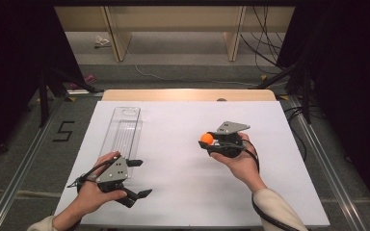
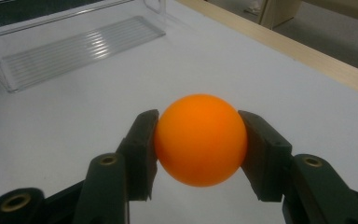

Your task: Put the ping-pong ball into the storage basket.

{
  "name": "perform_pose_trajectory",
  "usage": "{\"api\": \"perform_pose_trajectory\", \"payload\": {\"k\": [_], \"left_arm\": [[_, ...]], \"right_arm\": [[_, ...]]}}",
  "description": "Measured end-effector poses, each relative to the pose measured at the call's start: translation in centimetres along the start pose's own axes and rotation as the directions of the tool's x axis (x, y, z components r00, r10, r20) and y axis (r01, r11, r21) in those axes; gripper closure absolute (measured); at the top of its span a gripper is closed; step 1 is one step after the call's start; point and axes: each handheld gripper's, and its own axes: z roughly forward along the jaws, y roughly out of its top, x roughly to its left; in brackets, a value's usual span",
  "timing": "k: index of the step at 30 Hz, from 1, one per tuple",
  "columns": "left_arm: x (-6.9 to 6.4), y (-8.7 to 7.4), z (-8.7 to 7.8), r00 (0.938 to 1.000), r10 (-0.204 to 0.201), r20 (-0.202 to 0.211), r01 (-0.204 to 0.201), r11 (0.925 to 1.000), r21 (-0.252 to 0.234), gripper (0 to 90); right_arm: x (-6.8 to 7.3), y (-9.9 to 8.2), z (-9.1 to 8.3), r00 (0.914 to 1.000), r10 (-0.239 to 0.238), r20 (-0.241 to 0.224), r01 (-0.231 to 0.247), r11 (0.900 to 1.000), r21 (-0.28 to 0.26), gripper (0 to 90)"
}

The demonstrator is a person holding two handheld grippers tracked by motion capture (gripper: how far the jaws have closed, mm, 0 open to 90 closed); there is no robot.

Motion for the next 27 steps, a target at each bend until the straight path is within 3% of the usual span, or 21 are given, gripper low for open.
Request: {"api": "perform_pose_trajectory", "payload": {"k": [27], "left_arm": [[0.0, 0.0, -0.1, 1.0000, 0.000, -0.001, 0.000, 1.0000, -0.004, 6.1]], "right_arm": [[1.3, 1.7, 1.9, 0.9992, -0.011, -0.037, 0.010, 0.9995, -0.030, 51.4]]}}
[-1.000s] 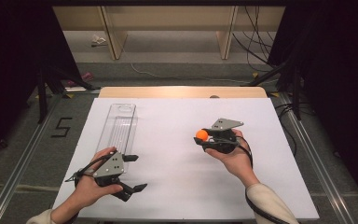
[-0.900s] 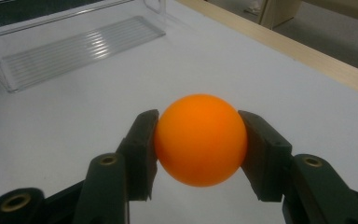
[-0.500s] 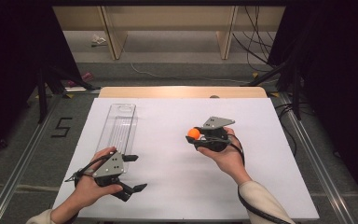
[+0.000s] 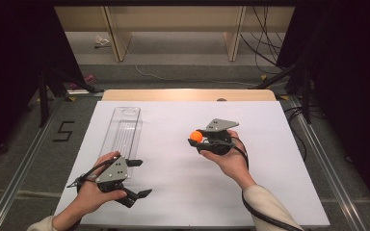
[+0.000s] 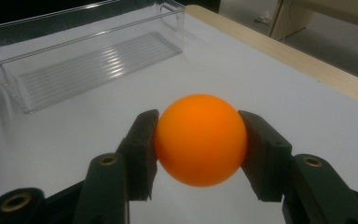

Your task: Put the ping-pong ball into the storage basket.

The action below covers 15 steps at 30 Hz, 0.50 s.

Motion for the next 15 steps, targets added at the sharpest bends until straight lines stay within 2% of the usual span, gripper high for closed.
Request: {"api": "perform_pose_trajectory", "payload": {"k": [15], "left_arm": [[0.00, 0.00, 0.00, 1.0000, 0.000, 0.000, 0.000, 1.0000, 0.000, 6.1]], "right_arm": [[0.40, 0.56, 0.73, 0.9999, 0.002, -0.017, -0.002, 0.9999, -0.012, 51.4]]}}
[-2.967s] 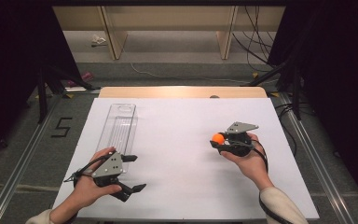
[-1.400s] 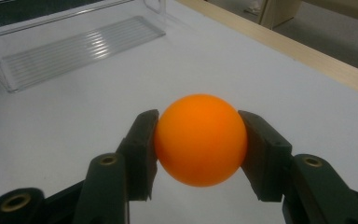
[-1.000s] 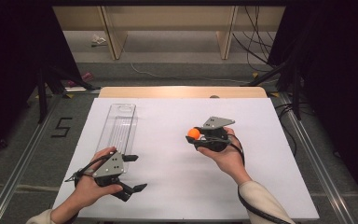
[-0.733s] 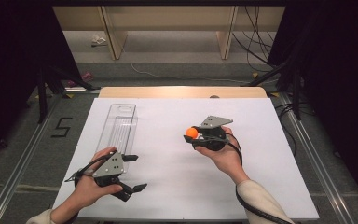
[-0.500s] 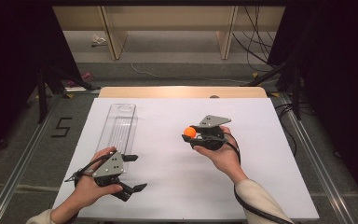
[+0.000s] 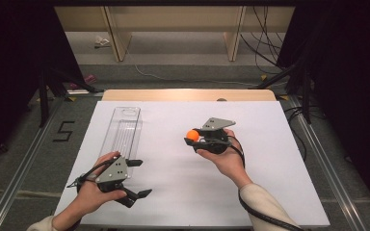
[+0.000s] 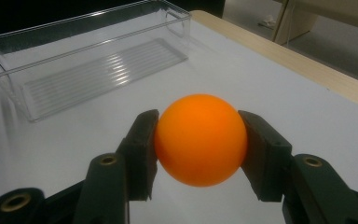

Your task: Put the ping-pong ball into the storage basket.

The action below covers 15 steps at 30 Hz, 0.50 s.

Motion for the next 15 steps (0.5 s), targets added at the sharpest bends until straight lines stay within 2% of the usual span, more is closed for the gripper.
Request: {"api": "perform_pose_trajectory", "payload": {"k": [15], "left_arm": [[0.00, 0.00, -0.01, 1.0000, 0.000, 0.001, 0.000, 1.0000, 0.000, 6.1]], "right_arm": [[0.21, 0.34, 0.41, 1.0000, 0.000, -0.006, 0.000, 1.0000, -0.007, 51.4]]}}
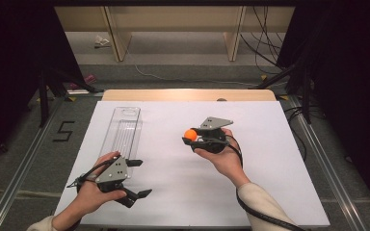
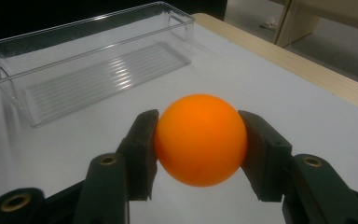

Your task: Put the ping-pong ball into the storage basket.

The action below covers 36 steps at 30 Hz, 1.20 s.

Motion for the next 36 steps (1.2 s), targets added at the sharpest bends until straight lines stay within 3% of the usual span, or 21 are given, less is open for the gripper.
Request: {"api": "perform_pose_trajectory", "payload": {"k": [36], "left_arm": [[-0.04, 0.02, 0.01, 1.0000, 0.005, 0.003, -0.005, 1.0000, 0.000, 6.1]], "right_arm": [[0.41, 0.61, 0.72, 0.9999, -0.007, -0.008, 0.006, 0.9999, -0.008, 51.4]]}}
